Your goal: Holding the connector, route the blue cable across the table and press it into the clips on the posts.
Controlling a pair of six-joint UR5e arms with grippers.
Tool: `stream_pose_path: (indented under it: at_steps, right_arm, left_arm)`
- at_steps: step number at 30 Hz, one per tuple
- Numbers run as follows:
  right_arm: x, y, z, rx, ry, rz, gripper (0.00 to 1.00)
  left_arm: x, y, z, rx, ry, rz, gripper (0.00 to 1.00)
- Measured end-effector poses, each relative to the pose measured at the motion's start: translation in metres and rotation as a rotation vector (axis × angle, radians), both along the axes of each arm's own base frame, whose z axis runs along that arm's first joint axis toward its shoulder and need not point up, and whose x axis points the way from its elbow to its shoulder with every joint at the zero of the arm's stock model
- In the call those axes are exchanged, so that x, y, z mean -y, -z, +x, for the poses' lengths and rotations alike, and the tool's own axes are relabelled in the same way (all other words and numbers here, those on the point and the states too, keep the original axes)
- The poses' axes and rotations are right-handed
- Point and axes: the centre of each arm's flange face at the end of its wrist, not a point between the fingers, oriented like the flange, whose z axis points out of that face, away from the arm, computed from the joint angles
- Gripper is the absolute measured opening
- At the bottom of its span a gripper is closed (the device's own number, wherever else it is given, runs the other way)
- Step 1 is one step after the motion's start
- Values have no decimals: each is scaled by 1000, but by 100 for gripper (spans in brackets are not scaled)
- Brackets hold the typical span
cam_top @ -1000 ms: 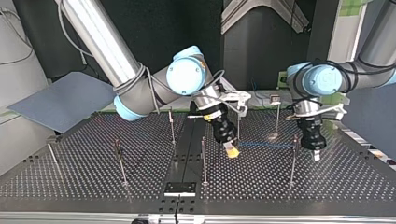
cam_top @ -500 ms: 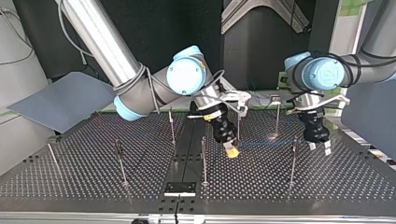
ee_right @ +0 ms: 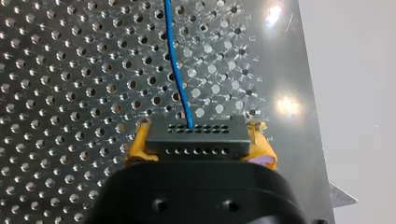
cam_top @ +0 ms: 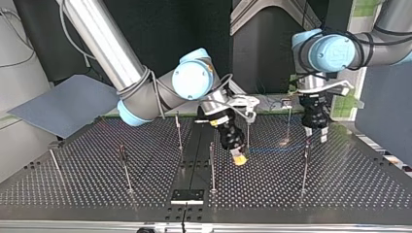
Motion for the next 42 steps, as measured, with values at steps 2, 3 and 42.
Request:
stream_pose_path:
  at_steps: [2,3,42]
  right_arm:
    - [1,0,-1,-1,2,0,0]
    - [2,0,-1,-1,3,1,0]
    - [10,4,-5,-5,16,4,0]
  left_arm:
    - [3,1,-9,-16,8,-1,100]
    - [4,1,-13,-21,10,-1,100]
    - [61,-74,-11,-43,158,245,100]
